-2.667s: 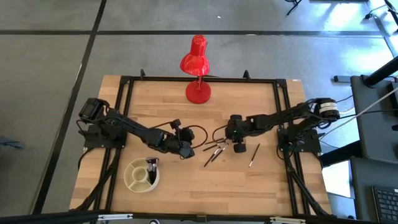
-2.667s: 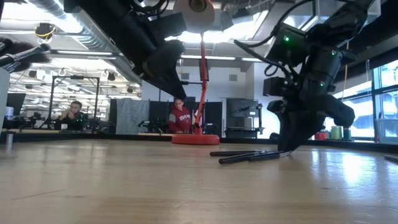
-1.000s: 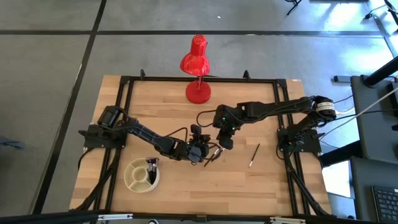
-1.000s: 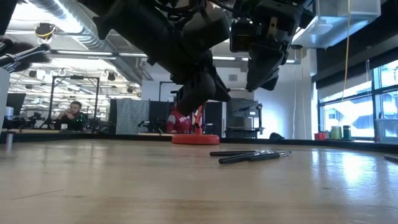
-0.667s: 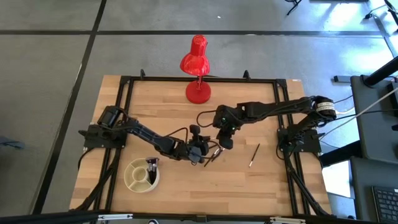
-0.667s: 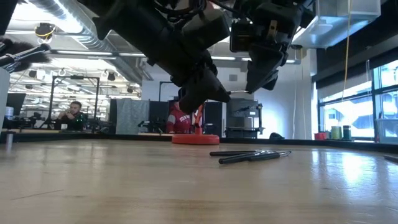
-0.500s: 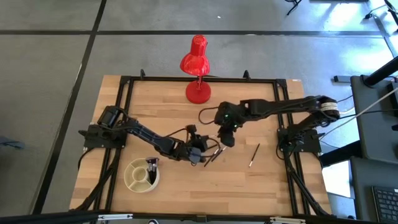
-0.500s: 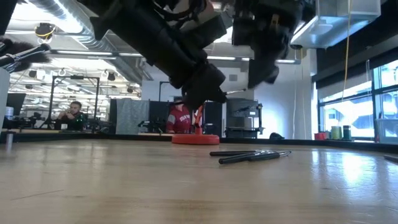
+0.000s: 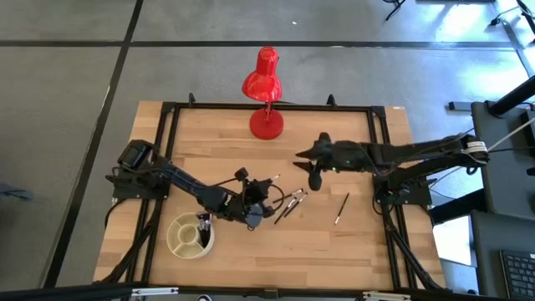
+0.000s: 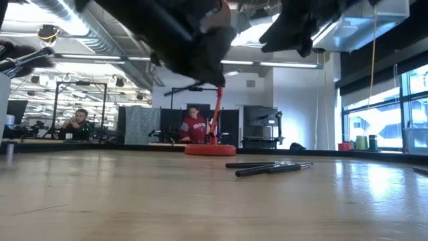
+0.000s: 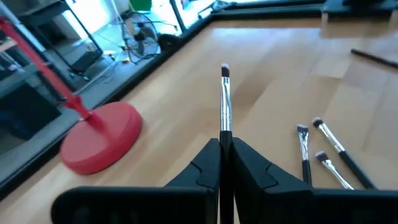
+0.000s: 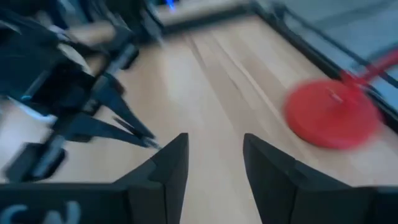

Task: Put items in baskets/containers
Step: Put the liner brush into the pen organizer

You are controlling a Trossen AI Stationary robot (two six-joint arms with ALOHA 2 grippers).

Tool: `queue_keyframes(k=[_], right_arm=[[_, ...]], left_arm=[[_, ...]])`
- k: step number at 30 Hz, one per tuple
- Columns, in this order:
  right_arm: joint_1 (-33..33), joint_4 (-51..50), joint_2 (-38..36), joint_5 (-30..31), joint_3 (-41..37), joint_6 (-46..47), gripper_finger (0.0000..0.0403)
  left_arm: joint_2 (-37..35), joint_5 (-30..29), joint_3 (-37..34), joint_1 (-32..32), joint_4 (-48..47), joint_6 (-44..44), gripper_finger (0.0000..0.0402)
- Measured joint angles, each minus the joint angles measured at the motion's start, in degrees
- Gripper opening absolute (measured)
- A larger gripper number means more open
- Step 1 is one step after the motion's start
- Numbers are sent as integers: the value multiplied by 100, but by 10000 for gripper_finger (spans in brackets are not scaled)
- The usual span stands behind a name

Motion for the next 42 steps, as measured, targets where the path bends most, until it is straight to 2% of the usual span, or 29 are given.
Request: queue_keyframes(k=[6, 11, 16, 20, 24, 28, 31, 34, 39, 42], right_arm=[[226, 3715, 39, -574, -1665, 161, 151], [445, 5418, 608, -560, -2229, 312, 151], [717, 5750, 1510, -279, -2159, 531, 151], [840, 6332, 2231, -214, -1996, 655, 151], [836, 7196, 2901, -539, -1813, 861, 161], [837, 7901, 3475, -578, -1537, 1005, 179], [836, 8404, 3846, -703, -1336, 1024, 188], [836, 8830, 4142, -911, -1098, 1045, 190], [842, 8911, 4514, -1028, -745, 1056, 185], [840, 8919, 4662, -1026, -637, 1131, 165]], left_arm=[[-374, -373, -382, -185, -37, -793, 18], [-609, -528, -890, -218, 498, -1529, 18], [-712, -667, -1136, -88, 1661, -1709, 18], [-712, -378, -1136, 24, 2412, -1001, 19], [-710, -99, -1136, 72, 3256, -711, 22], [-710, 117, -1136, 95, 3939, -238, 22], [-707, 468, -1136, 101, 4240, 130, 23], [-707, 713, -1136, 103, 4369, 143, 23], [-705, 785, -1136, 101, 4372, 144, 23], [-705, 804, -1136, 82, 4374, 143, 23]])
